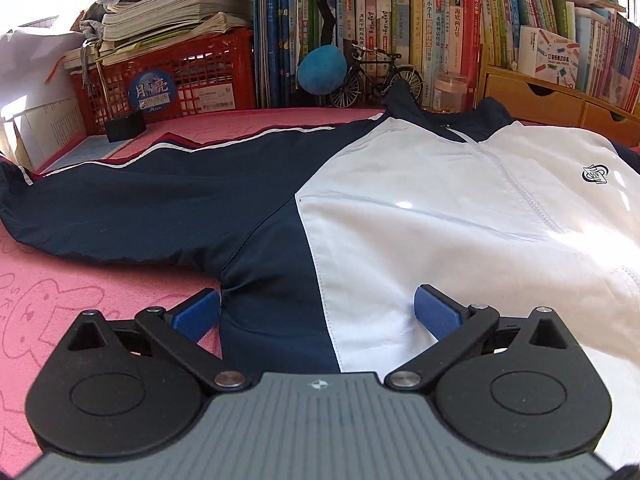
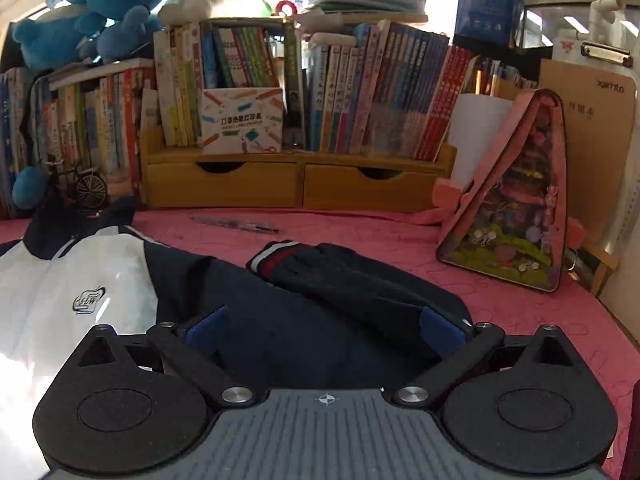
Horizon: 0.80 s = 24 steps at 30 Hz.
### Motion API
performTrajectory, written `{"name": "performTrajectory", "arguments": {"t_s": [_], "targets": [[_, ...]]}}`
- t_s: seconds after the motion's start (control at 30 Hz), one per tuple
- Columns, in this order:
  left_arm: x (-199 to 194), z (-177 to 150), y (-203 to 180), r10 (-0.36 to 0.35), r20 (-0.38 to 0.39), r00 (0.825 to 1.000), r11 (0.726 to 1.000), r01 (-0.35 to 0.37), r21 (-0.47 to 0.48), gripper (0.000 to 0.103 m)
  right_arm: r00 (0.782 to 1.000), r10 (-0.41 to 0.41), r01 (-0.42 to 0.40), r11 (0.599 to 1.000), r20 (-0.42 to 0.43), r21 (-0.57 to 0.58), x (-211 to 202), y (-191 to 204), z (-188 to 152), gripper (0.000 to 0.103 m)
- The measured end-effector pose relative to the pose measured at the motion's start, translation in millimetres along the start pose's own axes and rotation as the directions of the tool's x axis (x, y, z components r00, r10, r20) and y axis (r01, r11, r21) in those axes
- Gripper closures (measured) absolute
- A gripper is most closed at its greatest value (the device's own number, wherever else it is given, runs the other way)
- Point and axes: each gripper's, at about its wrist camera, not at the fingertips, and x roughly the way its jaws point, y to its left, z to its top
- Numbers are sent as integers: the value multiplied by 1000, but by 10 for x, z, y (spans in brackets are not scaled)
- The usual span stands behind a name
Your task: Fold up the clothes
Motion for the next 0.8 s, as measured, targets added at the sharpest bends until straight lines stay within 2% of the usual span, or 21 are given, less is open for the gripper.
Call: {"name": "performTrajectory", "arguments": {"t_s": [0.07,0.13,0.23,0.27,0.3,0.33,0.4,0.43,0.53,0.6,0.63,0.67,0.73,0.8], "targets": [[-1,-1,-4,2,0,1000,1000,-2,-1,0,993,-113,114,993,-19,9,310,-4,71,0],[-2,-3,-7,5,0,1000,1000,-5,-3,0,974,-211,212,977,-85,5,625,17,76,0],[-4,-7,-1,2,-1,1000,1000,-2,-5,0,953,-237,250,967,-186,49,854,-85,-63,1],[-5,-8,0,2,-1,1000,1000,-2,-6,0,958,-197,215,974,-206,67,869,-108,-106,7],[-9,-7,-6,4,-1,1000,1000,-4,-5,0,961,-157,180,980,-226,86,884,-130,-149,26],[-9,-5,-10,5,-1,1000,1000,-5,-4,0,964,-122,149,984,-237,101,884,-143,-178,35],[-10,-4,-10,5,-1,1000,1000,-5,-4,0,963,-117,140,987,-244,76,827,-76,-110,89],[-10,-3,-11,5,-1,1000,1000,-5,-5,0,963,-118,135,989,-241,55,790,-18,-45,91],[-12,-2,-11,4,-2,1000,1000,-4,-5,0,983,-54,51,998,-173,-24,606,242,253,94],[-12,-1,-12,4,-2,1000,1000,-4,-6,0,991,77,-85,994,-107,-66,390,510,485,95],[-13,0,-12,4,-2,1000,1000,-4,-6,0,983,169,-175,980,-71,-91,235,667,570,95],[-15,2,-14,4,-2,1000,1000,-4,-6,0,963,267,-270,955,-41,-124,71,831,645,95],[-15,3,-17,4,-3,1000,1000,-4,-7,0,884,466,-459,859,-26,-225,-295,1198,687,95],[-14,2,-15,3,-3,1000,1000,-3,-7,0,812,581,-566,759,-57,-322,-609,1524,536,93]]}}
